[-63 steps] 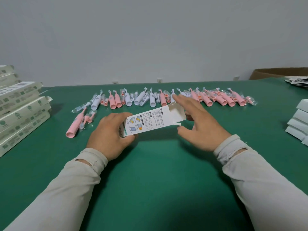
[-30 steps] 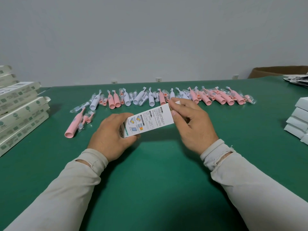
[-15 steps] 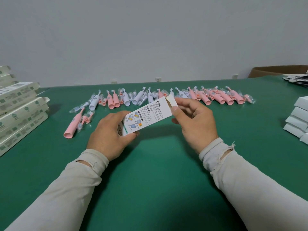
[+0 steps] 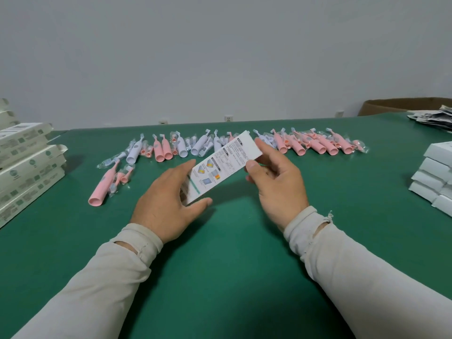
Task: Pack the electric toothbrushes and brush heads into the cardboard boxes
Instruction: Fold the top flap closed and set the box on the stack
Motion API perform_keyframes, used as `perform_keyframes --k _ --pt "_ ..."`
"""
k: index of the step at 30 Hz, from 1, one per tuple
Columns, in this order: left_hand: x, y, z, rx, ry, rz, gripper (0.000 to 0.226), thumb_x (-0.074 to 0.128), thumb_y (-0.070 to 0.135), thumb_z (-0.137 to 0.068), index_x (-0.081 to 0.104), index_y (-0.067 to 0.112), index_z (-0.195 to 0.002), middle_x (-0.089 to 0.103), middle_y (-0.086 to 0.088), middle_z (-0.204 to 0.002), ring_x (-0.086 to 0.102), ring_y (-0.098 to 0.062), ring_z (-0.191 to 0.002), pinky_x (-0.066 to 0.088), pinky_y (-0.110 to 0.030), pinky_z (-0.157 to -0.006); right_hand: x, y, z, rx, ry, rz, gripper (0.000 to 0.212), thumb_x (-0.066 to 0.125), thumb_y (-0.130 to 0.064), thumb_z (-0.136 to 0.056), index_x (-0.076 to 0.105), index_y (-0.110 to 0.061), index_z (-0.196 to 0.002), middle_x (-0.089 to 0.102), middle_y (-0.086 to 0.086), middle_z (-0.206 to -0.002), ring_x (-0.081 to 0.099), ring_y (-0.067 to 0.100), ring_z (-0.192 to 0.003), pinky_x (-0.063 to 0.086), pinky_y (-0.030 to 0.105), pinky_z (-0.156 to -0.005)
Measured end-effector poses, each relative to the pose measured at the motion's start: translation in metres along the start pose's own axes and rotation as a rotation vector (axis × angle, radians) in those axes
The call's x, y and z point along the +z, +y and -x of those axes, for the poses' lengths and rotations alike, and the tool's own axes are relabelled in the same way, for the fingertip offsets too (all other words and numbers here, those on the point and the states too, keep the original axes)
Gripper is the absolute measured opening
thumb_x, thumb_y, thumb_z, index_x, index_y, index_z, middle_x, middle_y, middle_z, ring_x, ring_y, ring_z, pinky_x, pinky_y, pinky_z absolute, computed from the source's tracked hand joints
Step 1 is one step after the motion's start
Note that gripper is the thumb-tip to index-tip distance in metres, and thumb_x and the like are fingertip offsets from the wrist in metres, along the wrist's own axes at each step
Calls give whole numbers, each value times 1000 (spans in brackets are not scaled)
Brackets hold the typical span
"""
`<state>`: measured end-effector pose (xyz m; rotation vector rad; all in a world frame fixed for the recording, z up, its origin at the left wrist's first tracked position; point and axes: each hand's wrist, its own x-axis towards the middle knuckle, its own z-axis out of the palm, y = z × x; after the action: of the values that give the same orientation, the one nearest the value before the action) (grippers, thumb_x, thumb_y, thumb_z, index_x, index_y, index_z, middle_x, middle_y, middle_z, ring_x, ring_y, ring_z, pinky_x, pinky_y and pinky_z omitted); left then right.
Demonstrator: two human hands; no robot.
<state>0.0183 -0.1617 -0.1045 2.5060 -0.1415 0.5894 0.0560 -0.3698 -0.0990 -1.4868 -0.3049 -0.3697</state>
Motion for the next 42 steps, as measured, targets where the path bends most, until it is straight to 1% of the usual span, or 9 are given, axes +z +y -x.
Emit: perform_keyframes --k 3,8,13,16,19,26,31,35,42 --pt "16 20 6 84 -63 275 66 77 31 -78 45 50 -132 57 30 -125 52 10 -112 49 -32 -98 -2 -4 1 151 59 -54 44 59 -11 -98 51 -22 -141 77 -2 -95 72 12 -86 60 34 -81" --pt "33 46 9 58 -68 617 51 72 7 -86 58 33 -128 70 15 -116 66 -2 -107 54 -33 -95 15 -10 23 318 14 32 13 61 -17 -96 74 -14 -100 78 3 -96 74 15 -84 61 37 -82" --pt "28 47 13 52 32 634 58 78 12 -82 51 46 -120 68 23 -102 64 14 -93 44 0 -75 15 -22 40 257 6 319 46 66 -44 -80 47 -45 -122 74 -16 -92 71 8 -86 58 39 -87" --pt "30 51 16 145 -58 586 65 81 12 -77 55 40 -130 67 22 -117 63 2 -107 50 -15 -89 9 -32 45 199 68 438 53 63 -48 -78 36 -53 -123 73 -16 -92 70 9 -84 59 36 -84" --pt "29 61 16 164 -205 701 75 81 8 -79 49 35 -142 65 14 -130 62 -10 -119 52 -34 -99 -2 -42 51 113 42 538 58 57 -37 -88 31 -53 -137 68 -8 -107 69 16 -91 57 36 -86" --pt "20 86 -1 -206 -522 1406 41 67 14 -83 69 18 -124 70 -9 -122 71 -19 -97 60 -28 -75 -53 -83 48 -347 -337 1220 59 60 -21 -87 45 -24 -145 30 2 -156 50 29 -126 46 42 -101" --pt "27 115 -8 -210 -557 1474 34 48 8 -98 66 7 -127 70 -12 -114 67 -16 -93 58 -30 -81 -60 -87 49 -537 -322 1562 60 53 -24 -95 35 -14 -151 37 6 -156 53 31 -118 46 45 -90" --pt "36 126 -10 -158 -649 1485 43 34 13 -102 55 6 -139 57 -18 -140 50 -35 -133 34 -54 -114 -81 -82 60 -611 -272 1538 53 52 -42 -98 53 -10 -140 50 15 -147 62 35 -103 53 45 -78" --pt "51 135 -5 -153 -683 1640 53 44 26 -93 54 3 -140 58 -18 -138 52 -28 -122 46 -45 -105 -97 -58 55 -966 54 1526 34 68 -23 -87 74 -1 -112 72 18 -116 68 27 -66 52 35 -49"
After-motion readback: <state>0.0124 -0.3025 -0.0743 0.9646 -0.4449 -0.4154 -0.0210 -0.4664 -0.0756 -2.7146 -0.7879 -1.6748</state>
